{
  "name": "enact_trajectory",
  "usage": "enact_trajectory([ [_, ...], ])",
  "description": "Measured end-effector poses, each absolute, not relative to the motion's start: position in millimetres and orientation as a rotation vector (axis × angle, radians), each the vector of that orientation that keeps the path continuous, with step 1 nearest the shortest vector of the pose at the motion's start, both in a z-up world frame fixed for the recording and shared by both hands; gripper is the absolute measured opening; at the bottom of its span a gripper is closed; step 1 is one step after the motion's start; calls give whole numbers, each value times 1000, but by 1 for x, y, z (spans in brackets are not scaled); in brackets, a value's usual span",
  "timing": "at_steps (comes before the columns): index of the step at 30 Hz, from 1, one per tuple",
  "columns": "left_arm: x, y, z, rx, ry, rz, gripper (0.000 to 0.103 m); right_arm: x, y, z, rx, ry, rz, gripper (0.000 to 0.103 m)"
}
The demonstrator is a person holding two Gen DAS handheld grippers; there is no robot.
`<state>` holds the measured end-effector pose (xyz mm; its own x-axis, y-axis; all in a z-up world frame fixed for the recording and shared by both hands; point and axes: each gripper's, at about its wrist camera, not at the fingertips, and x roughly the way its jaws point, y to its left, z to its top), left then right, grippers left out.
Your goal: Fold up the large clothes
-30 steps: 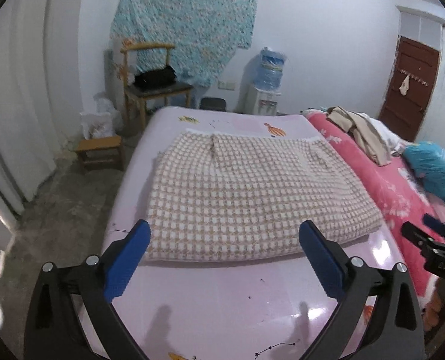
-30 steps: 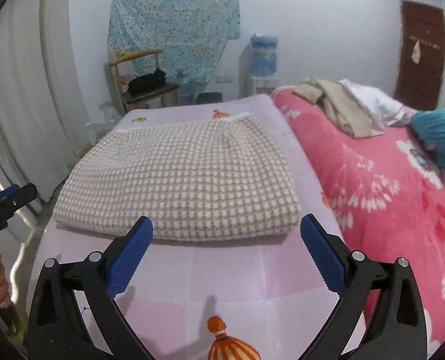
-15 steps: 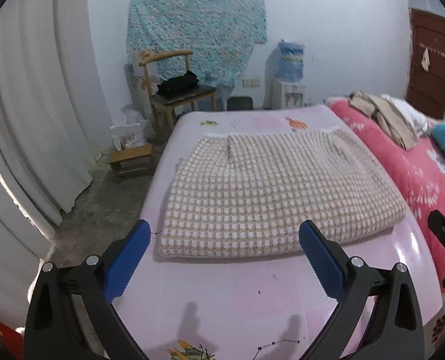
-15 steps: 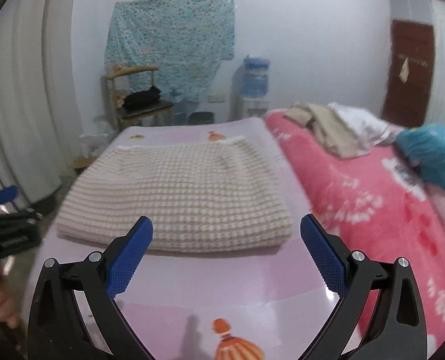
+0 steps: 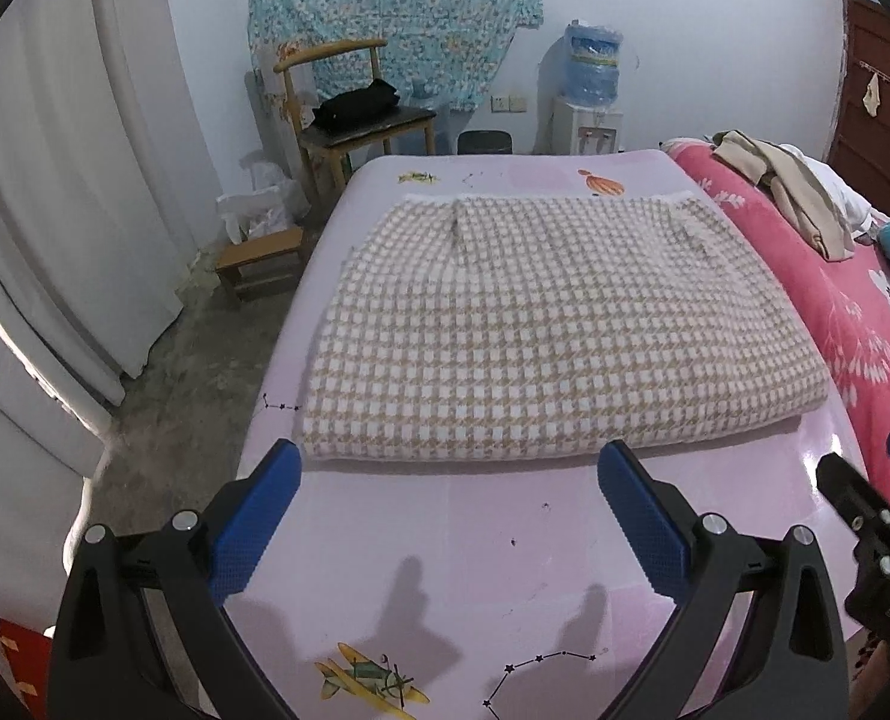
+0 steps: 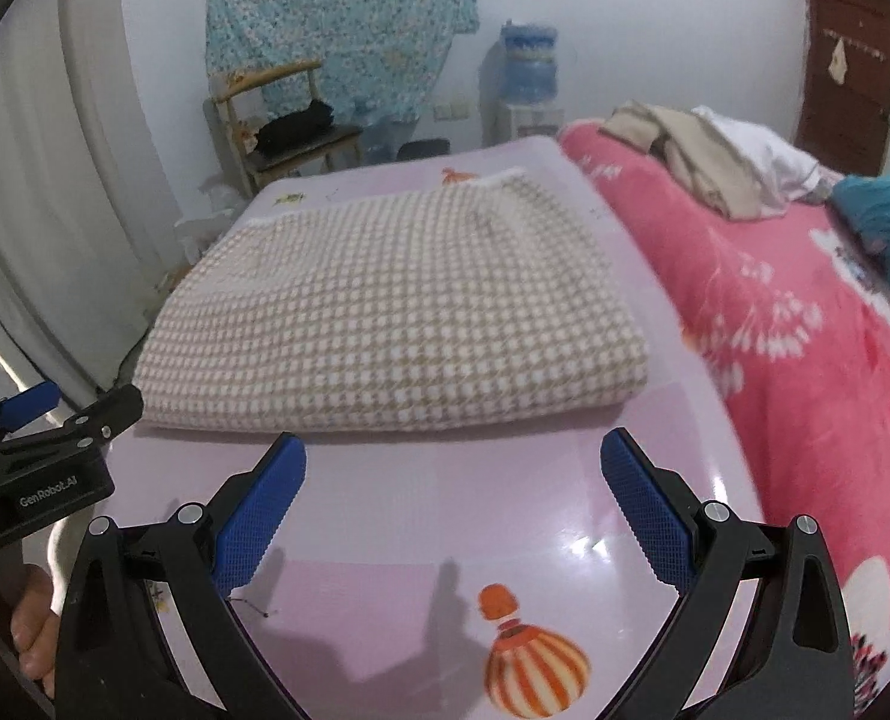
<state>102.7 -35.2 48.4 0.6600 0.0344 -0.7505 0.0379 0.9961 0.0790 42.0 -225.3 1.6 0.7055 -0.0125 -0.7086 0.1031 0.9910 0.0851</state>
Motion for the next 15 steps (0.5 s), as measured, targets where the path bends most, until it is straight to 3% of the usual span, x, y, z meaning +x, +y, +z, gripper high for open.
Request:
enact_trajectory([
  [15, 114, -26, 34, 62, 911, 28, 97, 47, -212, -8, 58, 855, -55, 95],
])
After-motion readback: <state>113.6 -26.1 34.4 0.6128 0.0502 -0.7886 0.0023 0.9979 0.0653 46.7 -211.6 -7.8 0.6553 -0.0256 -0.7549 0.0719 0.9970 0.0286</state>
